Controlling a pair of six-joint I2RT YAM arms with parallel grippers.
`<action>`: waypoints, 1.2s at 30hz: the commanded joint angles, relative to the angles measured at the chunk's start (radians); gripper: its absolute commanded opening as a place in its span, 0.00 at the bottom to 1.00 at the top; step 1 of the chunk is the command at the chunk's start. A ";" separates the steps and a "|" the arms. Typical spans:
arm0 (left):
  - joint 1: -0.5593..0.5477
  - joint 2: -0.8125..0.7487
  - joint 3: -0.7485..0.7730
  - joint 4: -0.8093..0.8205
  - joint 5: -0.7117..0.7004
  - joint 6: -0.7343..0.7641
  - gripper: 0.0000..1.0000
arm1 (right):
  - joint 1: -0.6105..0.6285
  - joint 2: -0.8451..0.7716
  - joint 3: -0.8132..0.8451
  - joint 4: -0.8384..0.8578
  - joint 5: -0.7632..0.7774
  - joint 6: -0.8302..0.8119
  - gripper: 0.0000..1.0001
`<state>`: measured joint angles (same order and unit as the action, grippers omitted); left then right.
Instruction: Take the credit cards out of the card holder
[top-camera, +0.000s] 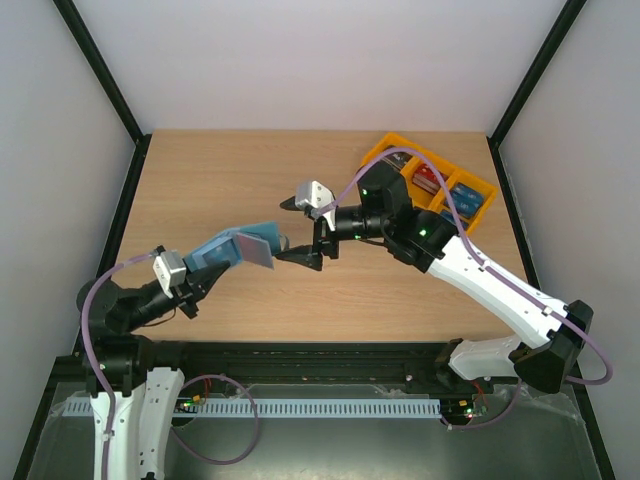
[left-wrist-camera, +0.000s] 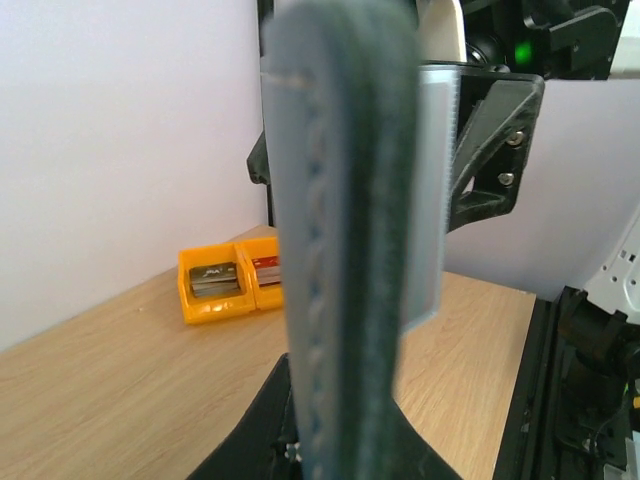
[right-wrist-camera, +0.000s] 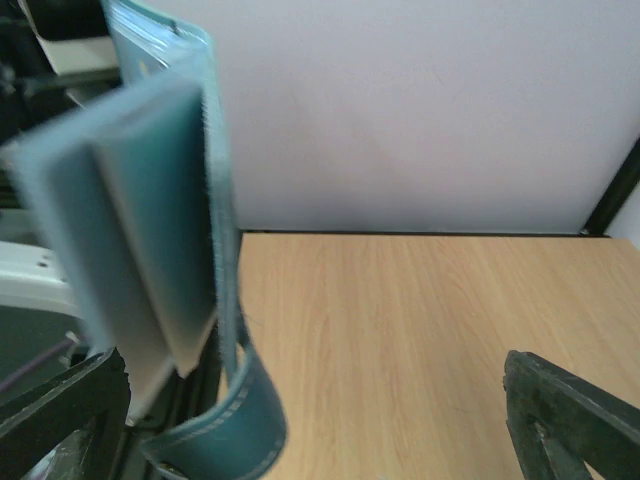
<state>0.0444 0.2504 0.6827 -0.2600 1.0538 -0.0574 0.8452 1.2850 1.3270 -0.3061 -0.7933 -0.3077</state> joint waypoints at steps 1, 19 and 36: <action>0.006 0.008 -0.015 0.083 -0.027 -0.065 0.02 | 0.022 0.008 -0.021 0.162 -0.105 0.131 0.99; 0.005 0.000 -0.070 0.141 -0.035 -0.116 0.02 | 0.081 -0.093 -0.054 0.143 0.087 0.060 0.99; 0.005 0.000 -0.083 0.165 -0.005 -0.077 0.02 | 0.072 0.009 0.044 0.008 0.270 0.037 0.99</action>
<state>0.0444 0.2535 0.6128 -0.1543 1.0248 -0.1444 0.9230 1.3022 1.3186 -0.2459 -0.5461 -0.2363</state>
